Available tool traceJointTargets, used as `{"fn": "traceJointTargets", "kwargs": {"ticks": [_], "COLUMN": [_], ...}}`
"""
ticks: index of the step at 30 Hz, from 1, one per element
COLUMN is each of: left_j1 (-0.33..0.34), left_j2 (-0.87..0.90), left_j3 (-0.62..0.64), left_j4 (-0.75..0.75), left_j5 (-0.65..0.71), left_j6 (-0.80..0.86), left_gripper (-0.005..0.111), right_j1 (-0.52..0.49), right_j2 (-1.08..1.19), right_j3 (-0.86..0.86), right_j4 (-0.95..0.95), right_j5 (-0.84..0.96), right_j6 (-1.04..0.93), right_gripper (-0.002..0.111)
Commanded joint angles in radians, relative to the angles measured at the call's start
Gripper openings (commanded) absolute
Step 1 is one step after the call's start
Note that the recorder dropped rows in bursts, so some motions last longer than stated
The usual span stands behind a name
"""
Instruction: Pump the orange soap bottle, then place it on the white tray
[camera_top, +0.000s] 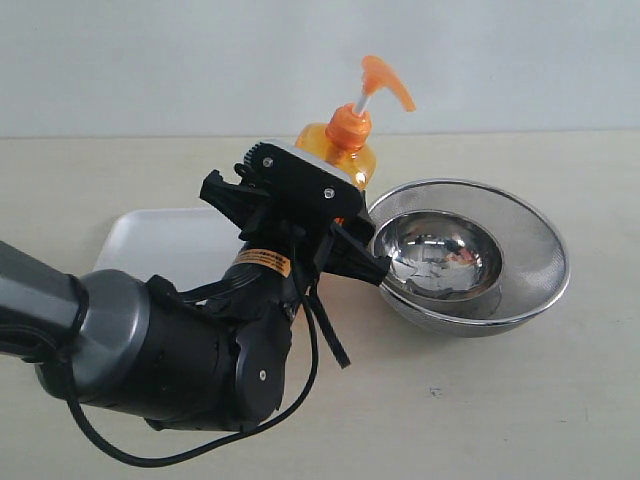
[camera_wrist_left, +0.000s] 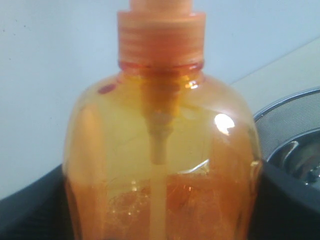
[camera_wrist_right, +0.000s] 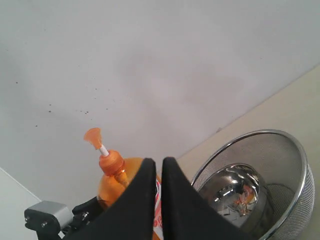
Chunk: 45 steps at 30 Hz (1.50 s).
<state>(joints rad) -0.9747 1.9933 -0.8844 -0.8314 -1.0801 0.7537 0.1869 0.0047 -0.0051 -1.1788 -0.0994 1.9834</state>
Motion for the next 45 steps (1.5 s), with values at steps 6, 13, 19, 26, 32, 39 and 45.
{"fn": "traceJointTargets", "kwargs": {"ticks": [6, 13, 19, 26, 32, 39, 45], "left_j1": [-0.001, -0.001, -0.001, -0.001, -0.001, -0.001, -0.001], "left_j2": [-0.022, -0.022, -0.022, -0.022, -0.022, -0.022, -0.022], "left_j3": [-0.013, -0.013, -0.013, -0.013, -0.013, -0.013, -0.013], "left_j4": [0.027, 0.027, 0.027, 0.027, 0.027, 0.027, 0.027], "left_j5": [-0.092, -0.094, -0.094, -0.094, -0.092, -0.095, -0.095], "left_j6": [0.002, 0.002, 0.002, 0.002, 0.002, 0.002, 0.004], "left_gripper": [0.005, 0.005, 0.005, 0.005, 0.005, 0.005, 0.005], "right_j1": [-0.007, -0.007, -0.007, -0.007, -0.007, -0.007, -0.007], "right_j2": [-0.005, -0.005, -0.005, -0.005, -0.005, -0.005, -0.005], "right_j3": [0.005, 0.005, 0.005, 0.005, 0.005, 0.005, 0.005], "right_j4": [0.011, 0.154, 0.090, -0.150, -0.200, -0.219, -0.219], "right_j5": [0.021, 0.218, 0.229, 0.156, 0.068, 0.008, 0.006], "right_j6": [0.015, 0.110, 0.031, -0.309, -0.374, -0.374, -0.374], "right_gripper": [0.000, 0.000, 0.000, 0.000, 0.000, 0.000, 0.000]}}
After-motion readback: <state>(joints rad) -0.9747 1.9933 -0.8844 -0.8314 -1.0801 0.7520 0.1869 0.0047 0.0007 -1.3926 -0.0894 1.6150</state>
